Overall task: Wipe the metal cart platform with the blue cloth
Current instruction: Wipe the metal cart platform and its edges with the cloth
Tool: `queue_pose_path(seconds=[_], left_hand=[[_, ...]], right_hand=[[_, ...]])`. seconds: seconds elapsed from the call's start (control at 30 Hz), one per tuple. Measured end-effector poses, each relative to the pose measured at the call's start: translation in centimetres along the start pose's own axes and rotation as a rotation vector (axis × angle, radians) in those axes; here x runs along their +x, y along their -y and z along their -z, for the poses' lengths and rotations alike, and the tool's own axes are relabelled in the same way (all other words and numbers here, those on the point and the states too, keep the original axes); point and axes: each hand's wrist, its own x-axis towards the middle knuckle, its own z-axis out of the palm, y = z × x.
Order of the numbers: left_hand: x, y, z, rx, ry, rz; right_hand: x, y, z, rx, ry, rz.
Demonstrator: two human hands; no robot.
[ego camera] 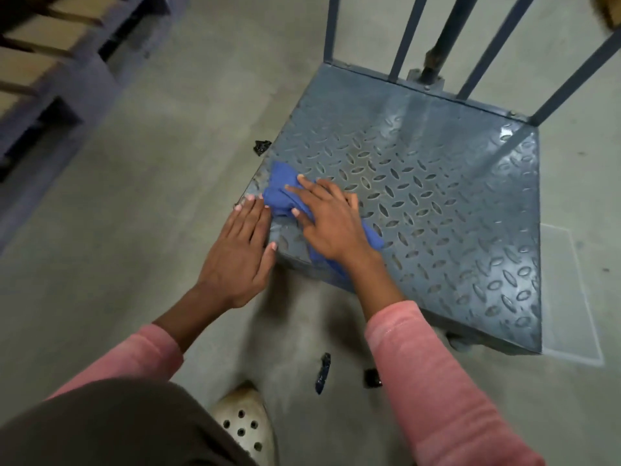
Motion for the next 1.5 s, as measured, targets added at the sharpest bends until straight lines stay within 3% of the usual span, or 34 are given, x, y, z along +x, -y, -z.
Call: queue_pose_path(seconds=[0.33,0.5,0.57,0.63,0.7,0.8,0.87,0.93,0.97,1.03,1.1,1.13,1.27,1.4,1.47,1.5], left_hand=[[5.7,-1.5,-0.4,-0.055,0.011,0.193],[7.9,-1.4,-0.5,-0.070,0.040,0.168],[8.4,-1.0,-0.7,-0.048,0.052,0.153],[8.5,-1.0,-0.9,-0.012,0.059,0.144],[8.3,-1.0,-0.8,-0.001,0.061,0.139],[8.2,-1.2,-0.7,0.014,0.056,0.144],[8.3,-1.5,-0.6,0.031,0.073,0.156],[8.3,-1.7,-0.6,0.053,0.083,0.168],[8.3,-1.7,-0.5,0.062,0.090,0.168],[8.4,-1.8,-0.5,0.078,0.092,0.145],[8.5,-1.7,-0.5,0.085,0.097,0.110],[8.5,-1.7,-0.4,0.081,0.109,0.094],[8.5,-1.4,-0.3,0.047,0.183,0.099],[10.9,-2.2,1.6,0.017,0.514,0.169],[12.8,-3.1,2.4,0.048,0.668,0.221],[13.6,-3.5,2.6,0.062,0.700,0.247]], right_hand=[[9.1,1.8,-1.0,0.087,0.173,-0.026],[11.1,0.6,0.3,0.163,-0.130,-0.633],[10.8,0.6,-0.3,0.199,-0.194,-0.459],[10.0,0.4,-1.1,0.205,-0.119,-0.260],[9.5,-0.4,-1.2,0.178,-0.120,-0.278],[7.8,-3.0,-0.3,0.074,-0.255,-0.471],[5.9,-5.7,1.1,0.055,-0.380,-0.705],[5.2,-6.9,1.9,0.126,-0.492,-0.923],[5.5,-6.6,2.1,0.193,-0.555,-0.948],[6.4,-3.9,2.0,0.319,-0.587,-0.716],[7.0,-0.9,0.0,0.155,-0.341,-0.299],[7.0,-0.8,-1.0,0.088,-0.255,-0.245],[4.3,-5.7,0.4,-0.020,-0.305,-0.450],[1.0,-12.4,4.4,-0.175,-0.378,-0.759],[1.3,-11.9,5.4,-0.156,-0.434,-0.752],[1.9,-10.8,5.7,-0.104,-0.447,-0.658]])
